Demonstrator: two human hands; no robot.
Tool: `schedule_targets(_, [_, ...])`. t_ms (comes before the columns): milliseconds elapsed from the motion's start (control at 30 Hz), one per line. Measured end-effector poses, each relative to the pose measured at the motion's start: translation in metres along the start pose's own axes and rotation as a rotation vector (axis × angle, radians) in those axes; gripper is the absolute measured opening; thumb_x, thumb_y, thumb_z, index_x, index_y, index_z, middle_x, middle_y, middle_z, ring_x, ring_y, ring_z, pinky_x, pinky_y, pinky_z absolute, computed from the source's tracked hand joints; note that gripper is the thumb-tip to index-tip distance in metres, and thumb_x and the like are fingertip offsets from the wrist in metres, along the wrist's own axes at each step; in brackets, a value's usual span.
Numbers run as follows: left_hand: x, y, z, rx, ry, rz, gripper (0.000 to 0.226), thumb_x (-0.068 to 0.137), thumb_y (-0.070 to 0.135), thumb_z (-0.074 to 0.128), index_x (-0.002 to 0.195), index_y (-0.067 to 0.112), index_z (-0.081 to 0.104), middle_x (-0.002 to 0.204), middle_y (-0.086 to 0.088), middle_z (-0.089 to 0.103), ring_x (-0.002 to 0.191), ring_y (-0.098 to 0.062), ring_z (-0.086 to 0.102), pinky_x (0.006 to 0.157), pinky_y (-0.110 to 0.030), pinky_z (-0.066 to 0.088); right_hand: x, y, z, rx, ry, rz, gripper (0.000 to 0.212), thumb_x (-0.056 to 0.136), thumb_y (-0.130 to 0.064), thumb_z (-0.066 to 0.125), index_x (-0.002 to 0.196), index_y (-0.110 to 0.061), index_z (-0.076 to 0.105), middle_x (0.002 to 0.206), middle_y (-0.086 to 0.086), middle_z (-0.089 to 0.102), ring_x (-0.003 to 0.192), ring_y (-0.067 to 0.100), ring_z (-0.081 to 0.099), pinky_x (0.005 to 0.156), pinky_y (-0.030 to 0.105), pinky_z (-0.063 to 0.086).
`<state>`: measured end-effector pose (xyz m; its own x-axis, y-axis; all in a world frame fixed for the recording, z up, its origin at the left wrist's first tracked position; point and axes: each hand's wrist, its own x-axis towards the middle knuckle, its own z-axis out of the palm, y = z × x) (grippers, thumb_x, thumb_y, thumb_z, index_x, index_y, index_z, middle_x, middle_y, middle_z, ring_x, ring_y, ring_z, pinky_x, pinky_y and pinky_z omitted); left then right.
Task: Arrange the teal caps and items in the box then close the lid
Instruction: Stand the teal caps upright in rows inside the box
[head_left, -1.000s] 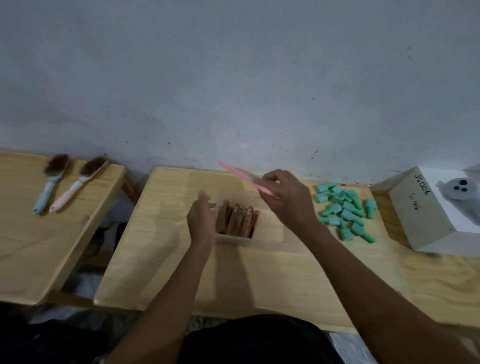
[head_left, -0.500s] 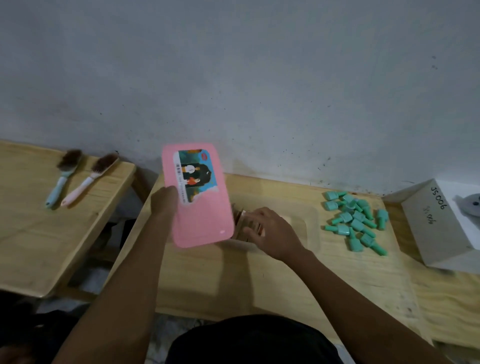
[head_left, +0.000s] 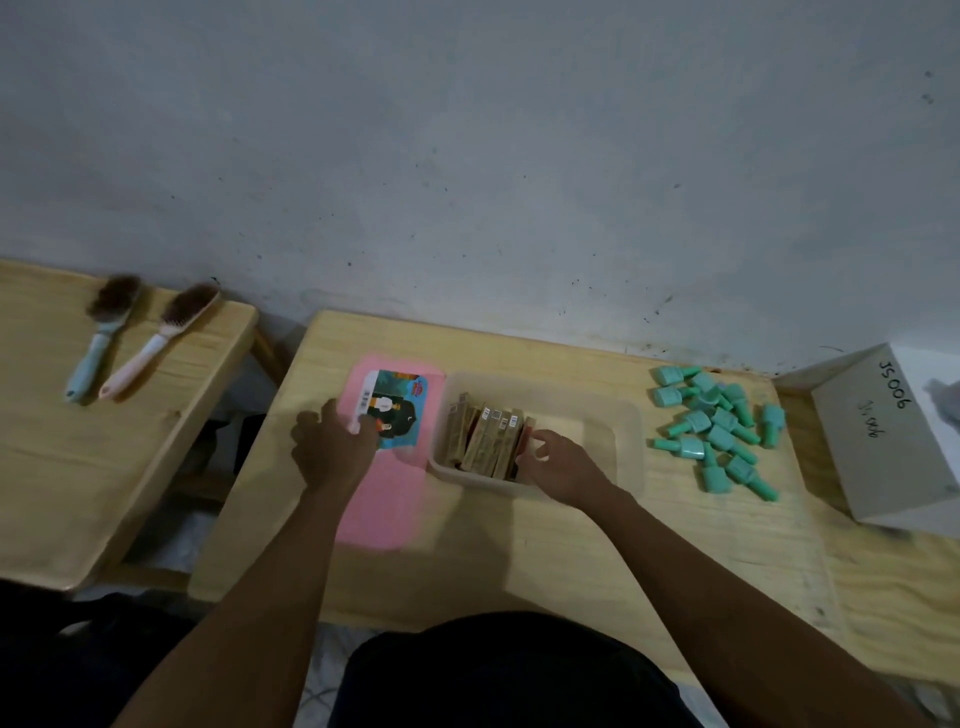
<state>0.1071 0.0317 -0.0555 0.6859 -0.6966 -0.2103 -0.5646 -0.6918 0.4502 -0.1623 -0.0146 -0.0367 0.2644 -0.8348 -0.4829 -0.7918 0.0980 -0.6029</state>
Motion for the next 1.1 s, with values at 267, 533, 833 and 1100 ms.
schedule_targets(267, [-0.037, 0.042, 0.021, -0.417, -0.361, 0.322, 0.019, 0.096, 0.018, 0.053, 0.098, 0.007, 0.069, 0.08, -0.005, 0.064, 0.068, -0.014, 0.058, 0.053, -0.015, 0.043, 0.014, -0.019, 0.01, 0.11, -0.051, -0.054, 0.028, 0.094, -0.027, 0.056, 0.118, -0.015, 0.066, 0.12, 0.007, 0.066, 0.108, 0.026, 0.059, 0.087, 0.033, 0.045])
schedule_targets(533, [-0.039, 0.049, 0.029, -0.385, -0.291, 0.263, 0.02, 0.096, 0.016, 0.052, 0.108, 0.007, 0.066, 0.093, -0.005, 0.067, 0.076, -0.016, 0.059, 0.057, -0.019, 0.042, 0.0, 0.001, -0.001, 0.064, -0.03, -0.008, 0.037, 0.093, -0.031, 0.055, 0.129, -0.022, 0.06, 0.126, 0.001, 0.063, 0.111, 0.016, 0.058, 0.086, 0.027, 0.046])
schedule_targets(833, [-0.069, 0.121, 0.042, -0.47, -0.056, 0.536, 0.024, 0.093, 0.026, 0.053, 0.112, 0.016, 0.064, 0.107, -0.006, 0.066, 0.097, -0.021, 0.062, 0.078, -0.029, 0.049, -0.059, 0.077, -0.061, -0.072, 0.603, 0.069, 0.03, 0.089, -0.028, 0.061, 0.119, -0.025, 0.065, 0.113, -0.005, 0.066, 0.092, 0.013, 0.063, 0.077, 0.03, 0.048])
schedule_targets(1100, [-0.139, 0.214, 0.103, -0.344, -0.512, 0.948, 0.018, 0.09, 0.027, 0.056, 0.099, 0.021, 0.07, 0.091, 0.002, 0.071, 0.079, -0.017, 0.064, 0.074, -0.036, 0.055, -0.082, 0.167, -0.093, 0.06, 0.564, 0.381, 0.029, 0.089, -0.031, 0.058, 0.117, -0.03, 0.064, 0.117, -0.011, 0.066, 0.09, 0.01, 0.062, 0.079, 0.029, 0.047])
